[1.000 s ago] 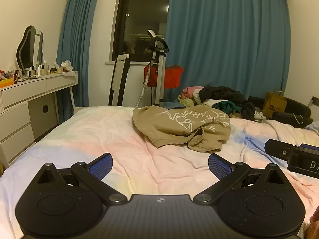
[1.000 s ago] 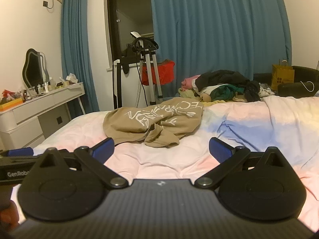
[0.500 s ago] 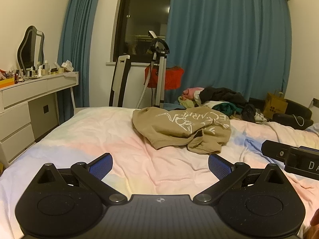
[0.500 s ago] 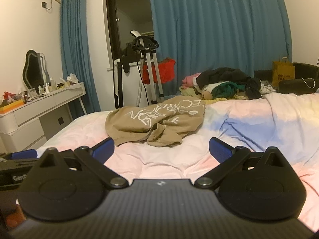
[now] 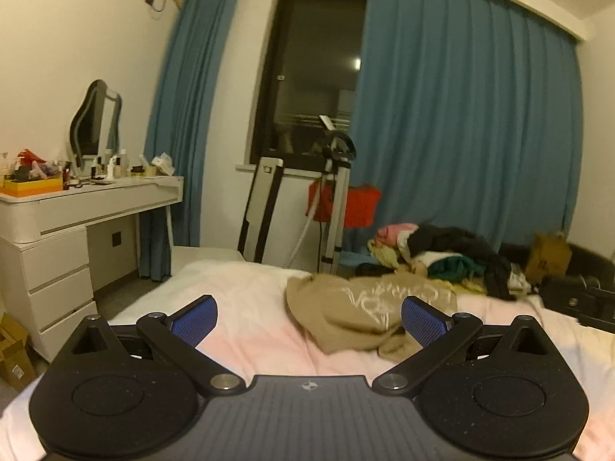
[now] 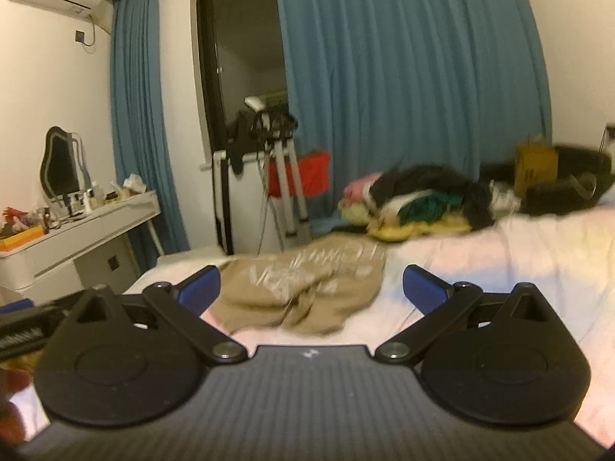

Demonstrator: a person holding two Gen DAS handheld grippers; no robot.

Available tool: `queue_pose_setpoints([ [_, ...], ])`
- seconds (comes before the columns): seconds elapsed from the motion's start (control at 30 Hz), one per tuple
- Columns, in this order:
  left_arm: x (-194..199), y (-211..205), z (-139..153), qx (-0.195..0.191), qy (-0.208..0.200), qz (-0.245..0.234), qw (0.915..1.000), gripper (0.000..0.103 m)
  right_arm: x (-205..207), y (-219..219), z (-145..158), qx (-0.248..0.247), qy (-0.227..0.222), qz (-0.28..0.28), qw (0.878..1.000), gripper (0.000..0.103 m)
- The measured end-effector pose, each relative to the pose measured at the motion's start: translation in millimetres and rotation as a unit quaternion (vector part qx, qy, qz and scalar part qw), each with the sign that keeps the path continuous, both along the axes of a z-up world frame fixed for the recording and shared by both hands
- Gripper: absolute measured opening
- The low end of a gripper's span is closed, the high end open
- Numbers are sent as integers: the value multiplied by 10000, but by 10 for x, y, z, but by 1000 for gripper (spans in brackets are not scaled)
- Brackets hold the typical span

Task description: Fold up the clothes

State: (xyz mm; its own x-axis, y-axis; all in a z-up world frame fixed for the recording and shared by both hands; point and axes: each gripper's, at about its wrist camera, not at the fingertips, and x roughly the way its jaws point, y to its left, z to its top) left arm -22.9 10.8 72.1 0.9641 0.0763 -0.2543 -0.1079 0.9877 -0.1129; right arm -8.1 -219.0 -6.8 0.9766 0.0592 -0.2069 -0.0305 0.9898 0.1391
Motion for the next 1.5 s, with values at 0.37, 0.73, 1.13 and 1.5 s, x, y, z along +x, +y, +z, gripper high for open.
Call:
queue_pose_setpoints([
  [0.37,596,-209,-335,321,975,-374,9940,103,353,-71,182,267,136,29,9995,103],
  [0.73,2153,-451,-1492,1425,1828,-501,9715,103,945,-383,-1008,446,982,71,9941,103],
  [1.13,2731,-322,-1771,2206,603,437,9725,98,1673,-88,-1693,-98,1353,354,9901,103],
  [1.5,2372,-83,-1134,1804,-157,398,9827,98,1591,23,-1642,-324,1079,294,9932,103],
])
